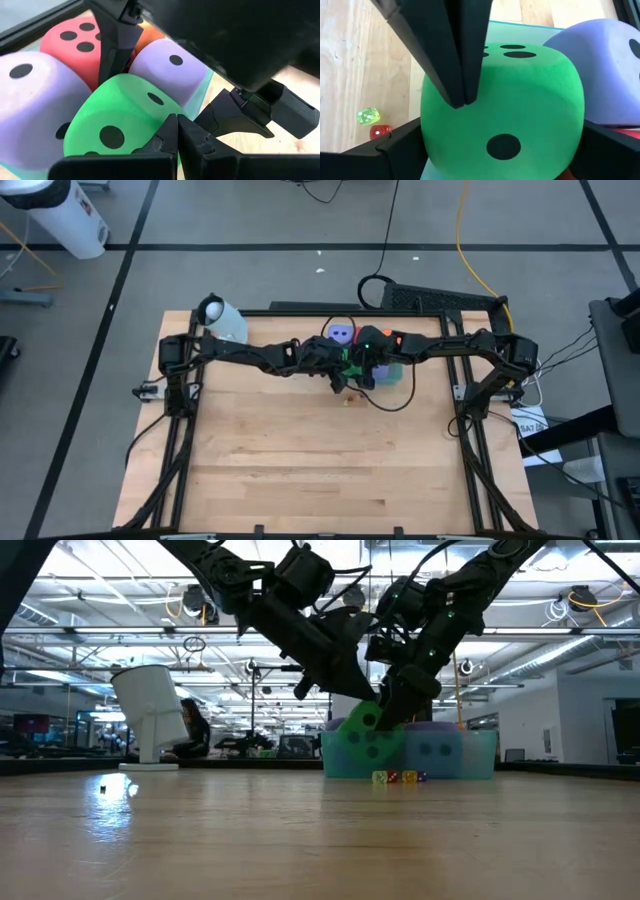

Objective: Pick & Place Dice
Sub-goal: Put the big green dice into the transparent blue bin

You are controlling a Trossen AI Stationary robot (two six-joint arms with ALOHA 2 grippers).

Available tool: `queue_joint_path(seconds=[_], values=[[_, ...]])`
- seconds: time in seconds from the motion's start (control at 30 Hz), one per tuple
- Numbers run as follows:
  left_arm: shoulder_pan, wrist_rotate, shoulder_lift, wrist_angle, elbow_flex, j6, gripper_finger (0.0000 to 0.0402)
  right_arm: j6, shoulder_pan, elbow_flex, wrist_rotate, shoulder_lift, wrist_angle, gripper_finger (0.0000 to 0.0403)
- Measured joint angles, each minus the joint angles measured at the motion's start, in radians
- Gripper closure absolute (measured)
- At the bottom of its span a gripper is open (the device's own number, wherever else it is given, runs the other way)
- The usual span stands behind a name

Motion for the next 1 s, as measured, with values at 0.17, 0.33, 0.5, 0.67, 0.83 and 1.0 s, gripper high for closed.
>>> queue_joint_path(seconds=[0.17,0.33,0.5,0.67,0.83,1.0], values=[[0.001,0.001,0.000,-0.033,0.001,-0.032,0.0396,-0.011,0.009,0.000,0.020,0.000,0.001,0.0004],[0.001,-0.005,0.000,-0.059,0.001,-0.050,0.0399,-0.026,0.013,0.000,0.037,0.000,0.001,0.0005],[0.002,-0.006,0.000,-0.081,0.001,-0.059,0.0398,-0.028,0.013,0.001,0.036,0.000,-0.006,0.0004],[0.002,-0.029,0.000,-0.125,0.001,-0.071,0.0394,-0.034,0.009,0.001,-0.009,-0.029,-0.028,0.0004],[0.006,-0.036,0.000,-0.139,-0.001,-0.073,0.0398,-0.047,0.003,-0.001,-0.039,-0.072,-0.038,0.0004],[0.007,-0.038,0.002,-0.134,-0.003,-0.071,0.0392,-0.038,-0.005,-0.001,-0.062,-0.076,-0.040,0.0004]])
